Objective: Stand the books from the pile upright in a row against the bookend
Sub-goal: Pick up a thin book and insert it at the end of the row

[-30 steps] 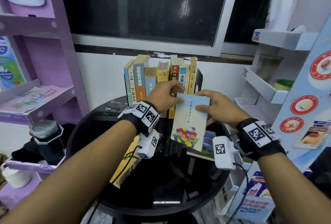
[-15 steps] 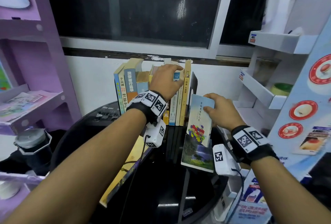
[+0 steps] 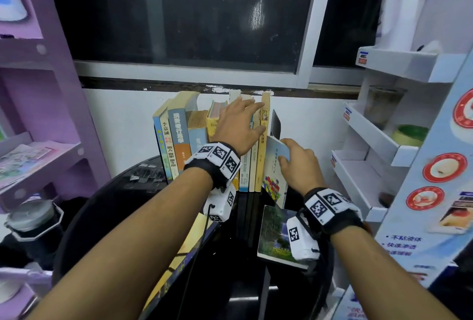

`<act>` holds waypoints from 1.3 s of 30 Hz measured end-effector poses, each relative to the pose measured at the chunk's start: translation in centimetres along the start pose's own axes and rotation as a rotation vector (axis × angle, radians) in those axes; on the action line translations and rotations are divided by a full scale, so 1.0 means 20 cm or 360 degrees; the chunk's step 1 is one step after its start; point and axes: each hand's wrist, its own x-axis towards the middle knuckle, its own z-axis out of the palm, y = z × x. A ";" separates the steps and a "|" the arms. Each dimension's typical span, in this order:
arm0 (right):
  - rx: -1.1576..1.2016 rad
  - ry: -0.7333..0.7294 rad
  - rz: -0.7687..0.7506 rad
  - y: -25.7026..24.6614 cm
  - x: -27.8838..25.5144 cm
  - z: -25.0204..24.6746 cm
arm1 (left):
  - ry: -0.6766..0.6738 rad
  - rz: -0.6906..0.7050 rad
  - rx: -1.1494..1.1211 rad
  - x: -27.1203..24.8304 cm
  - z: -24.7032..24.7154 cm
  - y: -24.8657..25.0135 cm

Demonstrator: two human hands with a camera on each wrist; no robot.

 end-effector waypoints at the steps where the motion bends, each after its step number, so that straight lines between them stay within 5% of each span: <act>1: -0.0004 0.0004 -0.0004 0.00 0.01 0.02 | -0.0004 0.0011 0.0015 0.01 0.00 -0.01; 11: 0.0208 -0.0086 -0.0026 0.01 0.10 0.12 | 0.0055 0.0135 0.0068 0.03 0.04 -0.07; 39: 0.0401 -0.0439 -0.0078 0.08 0.26 0.23 | 0.0134 0.0049 0.0057 0.01 0.05 -0.07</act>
